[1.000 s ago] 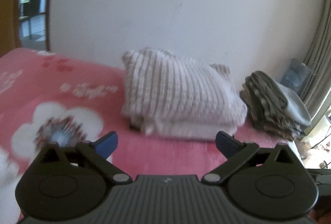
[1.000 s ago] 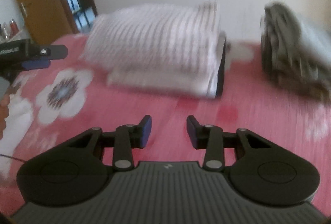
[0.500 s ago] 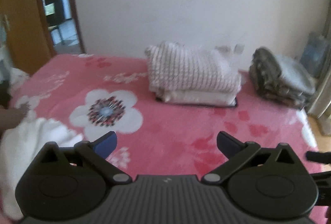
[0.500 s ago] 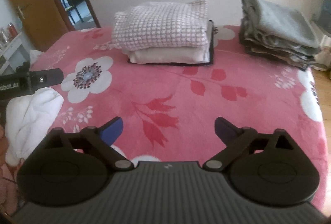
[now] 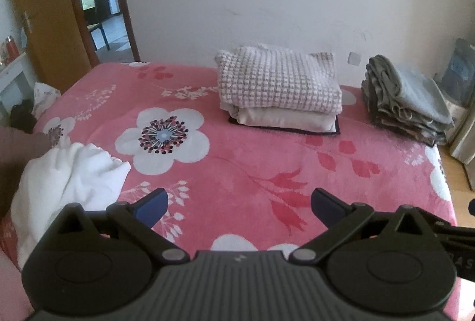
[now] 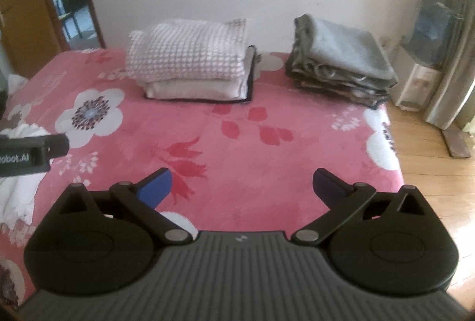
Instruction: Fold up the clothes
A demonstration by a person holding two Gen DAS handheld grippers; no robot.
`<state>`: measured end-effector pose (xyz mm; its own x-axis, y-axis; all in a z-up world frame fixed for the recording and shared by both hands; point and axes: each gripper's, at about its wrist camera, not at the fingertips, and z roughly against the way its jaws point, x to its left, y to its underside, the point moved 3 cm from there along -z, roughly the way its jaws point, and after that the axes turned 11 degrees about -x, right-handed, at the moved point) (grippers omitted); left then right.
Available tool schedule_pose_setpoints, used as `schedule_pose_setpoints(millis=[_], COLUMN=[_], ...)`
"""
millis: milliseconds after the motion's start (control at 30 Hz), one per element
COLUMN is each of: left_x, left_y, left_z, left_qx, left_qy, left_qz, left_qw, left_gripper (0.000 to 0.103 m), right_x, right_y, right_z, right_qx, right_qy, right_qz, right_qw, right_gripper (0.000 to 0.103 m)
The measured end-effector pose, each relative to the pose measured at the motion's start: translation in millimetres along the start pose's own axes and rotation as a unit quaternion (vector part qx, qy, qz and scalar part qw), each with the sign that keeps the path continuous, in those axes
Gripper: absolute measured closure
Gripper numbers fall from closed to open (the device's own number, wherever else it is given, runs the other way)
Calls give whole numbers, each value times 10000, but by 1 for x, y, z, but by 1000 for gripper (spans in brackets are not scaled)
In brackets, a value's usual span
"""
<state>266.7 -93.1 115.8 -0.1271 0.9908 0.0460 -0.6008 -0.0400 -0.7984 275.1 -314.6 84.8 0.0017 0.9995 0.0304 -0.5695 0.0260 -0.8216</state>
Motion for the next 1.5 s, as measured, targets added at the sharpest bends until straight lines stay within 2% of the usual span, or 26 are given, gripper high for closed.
schedule_pose_setpoints(millis=[300,800,1067,1500], left_x=[-3,-6,-1,0], left_y=[1,1,0,1], left_z=[12,17,16,16], left_qx=[-65,-139,-150,-173], left_qy=[-93,-172,-201,-183], left_qz=[43,-32,8,-24], left_qw=[9999,9998,9997,9997], left_gripper=[0,0,0,0], right_x=[-4,5,6,9], right_y=[1,-3,-7,-6], right_z=[12,15,15,12], right_qx=[-60,-76,-102,-86], right_qy=[293,285,331,352], right_qz=[119,499,304,370], right_qw=[9995,9983,9989,9987], right_gripper=[1,1,1,1])
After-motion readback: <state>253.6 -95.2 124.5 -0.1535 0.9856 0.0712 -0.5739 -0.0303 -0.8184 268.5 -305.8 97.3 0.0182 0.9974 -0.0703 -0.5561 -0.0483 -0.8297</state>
